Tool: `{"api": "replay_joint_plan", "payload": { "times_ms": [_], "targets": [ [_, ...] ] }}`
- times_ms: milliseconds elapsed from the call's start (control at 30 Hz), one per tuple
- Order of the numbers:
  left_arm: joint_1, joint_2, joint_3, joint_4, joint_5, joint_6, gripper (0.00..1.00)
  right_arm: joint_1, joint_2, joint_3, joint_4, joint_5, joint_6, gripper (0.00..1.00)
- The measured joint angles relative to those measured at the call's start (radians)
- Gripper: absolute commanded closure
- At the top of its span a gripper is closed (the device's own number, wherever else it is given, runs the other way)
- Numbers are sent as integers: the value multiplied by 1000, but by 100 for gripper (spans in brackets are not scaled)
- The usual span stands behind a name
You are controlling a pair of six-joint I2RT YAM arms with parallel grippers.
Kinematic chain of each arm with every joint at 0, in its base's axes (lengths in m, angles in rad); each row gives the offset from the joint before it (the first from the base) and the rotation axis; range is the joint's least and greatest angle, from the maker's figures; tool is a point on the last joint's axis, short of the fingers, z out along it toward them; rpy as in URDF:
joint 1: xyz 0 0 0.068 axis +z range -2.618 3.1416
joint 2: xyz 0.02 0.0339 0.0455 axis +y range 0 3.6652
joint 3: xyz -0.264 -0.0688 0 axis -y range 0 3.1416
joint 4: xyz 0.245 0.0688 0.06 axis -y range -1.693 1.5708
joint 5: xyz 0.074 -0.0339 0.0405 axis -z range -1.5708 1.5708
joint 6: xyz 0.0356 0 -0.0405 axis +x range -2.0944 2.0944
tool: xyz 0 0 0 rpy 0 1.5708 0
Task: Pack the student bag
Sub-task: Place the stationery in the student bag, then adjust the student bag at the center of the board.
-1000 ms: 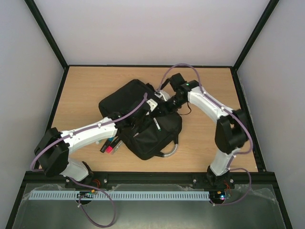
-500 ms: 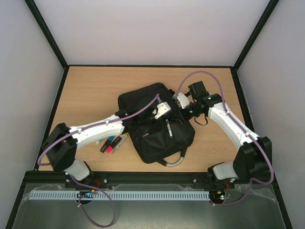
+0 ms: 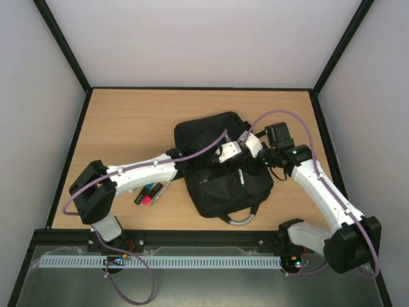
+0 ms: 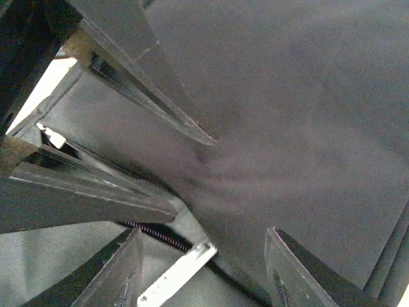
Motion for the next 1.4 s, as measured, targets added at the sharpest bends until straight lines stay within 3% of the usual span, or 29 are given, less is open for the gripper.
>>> {"api": "replay_joint_plan", "payload": {
  "times_ms": [100,267,500,700,800,933,1167,1400],
  "targets": [
    [-1,-44,-18,-16,-26,-13,44,0,-3,-6,39,-16,-37,46],
    [-14,-226,-99,20,-105,-111,39,2,46,-6,42,-14,-102,44],
    [-27,-504,-334,-17,-233,-466,38,34,99,6,17,11,-222,43],
    [-45,-652,-566,-79,-236,-752,38,83,148,25,24,69,-256,50],
    [-56,-677,-617,-77,-237,-860,36,103,163,34,30,95,-257,54],
    [-60,-678,-645,-70,-259,-962,30,124,175,40,45,126,-260,70],
    [-44,-550,-645,0,-290,-1064,29,136,202,56,68,136,-251,92],
    [68,-407,-640,110,-244,-1054,30,139,177,43,89,143,-212,99]
  ]
}}
